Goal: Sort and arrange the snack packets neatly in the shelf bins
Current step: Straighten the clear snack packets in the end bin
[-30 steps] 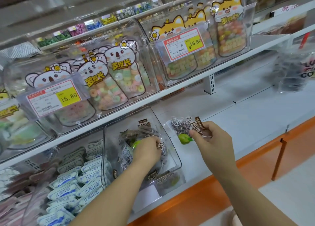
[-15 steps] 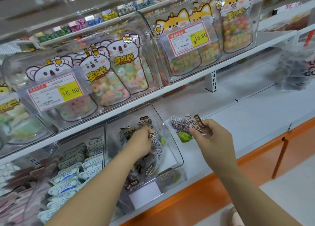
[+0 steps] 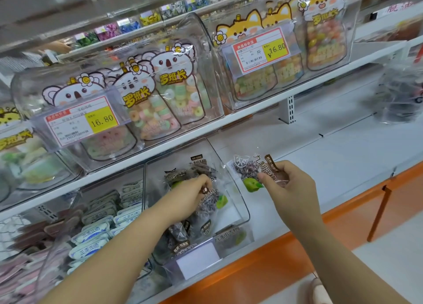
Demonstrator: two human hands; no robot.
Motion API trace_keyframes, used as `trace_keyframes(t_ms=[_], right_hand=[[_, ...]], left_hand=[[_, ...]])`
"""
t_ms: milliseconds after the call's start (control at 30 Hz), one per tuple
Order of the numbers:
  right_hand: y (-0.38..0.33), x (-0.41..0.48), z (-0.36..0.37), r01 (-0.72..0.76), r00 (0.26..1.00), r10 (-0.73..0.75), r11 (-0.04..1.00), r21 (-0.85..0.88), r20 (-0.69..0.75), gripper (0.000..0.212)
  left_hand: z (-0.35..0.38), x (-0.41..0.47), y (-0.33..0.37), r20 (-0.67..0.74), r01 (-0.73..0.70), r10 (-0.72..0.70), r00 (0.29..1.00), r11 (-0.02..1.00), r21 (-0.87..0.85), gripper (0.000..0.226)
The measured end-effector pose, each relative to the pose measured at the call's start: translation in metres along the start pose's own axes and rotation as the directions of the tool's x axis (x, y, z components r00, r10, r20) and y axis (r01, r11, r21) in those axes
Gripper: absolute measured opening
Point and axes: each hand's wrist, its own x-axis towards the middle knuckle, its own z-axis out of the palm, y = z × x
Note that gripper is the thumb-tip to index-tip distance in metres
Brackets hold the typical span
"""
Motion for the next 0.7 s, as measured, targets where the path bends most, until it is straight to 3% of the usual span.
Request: trace_keyframes(t_ms=[233, 333, 467, 533, 633, 700], right_hand=[[-0.002, -0.001, 0.003, -0.006, 1.000, 0.006, 1.000, 0.004, 0.002, 0.022], [-0.004, -0.003, 0.003, -0.004, 1.000, 0.004, 1.000, 0.001, 0.002, 0.024], [-0.003, -0.003, 0.002, -0.004, 1.000, 0.004, 1.000, 0.011, 0.002, 0.023], [-0.003, -0.003, 0.001, -0.003, 1.000, 0.003, 1.000, 0.013, 0.005, 0.023], [-0.002, -0.003, 0.000, -0.006, 1.000, 0.006, 1.000, 0.009, 0.010, 0.024], [-0.002, -0.002, 0.001, -0.013, 1.000, 0.013, 1.000, 0.010, 0.013, 0.023]], left_hand=[[0.005, -0.006, 0.013, 0.086, -0.103, 0.100, 0.991, 0.994, 0.027, 0.023], [0.003, -0.003, 0.020, 0.163, -0.150, 0.114, 0.980, 0.963, 0.225, 0.023], [0.002, -0.003, 0.032, 0.247, -0.213, 0.099, 0.964, 0.846, 0.489, 0.027], [-0.004, -0.004, 0.033, 0.303, -0.176, 0.053, 0.952, 0.901, 0.396, 0.038], [-0.010, -0.009, 0.023, 0.381, -0.029, 0.011, 0.924, 0.999, 0.042, 0.057], [-0.009, -0.013, 0.016, 0.381, -0.031, 0.039, 0.924, 0.999, -0.028, 0.051]])
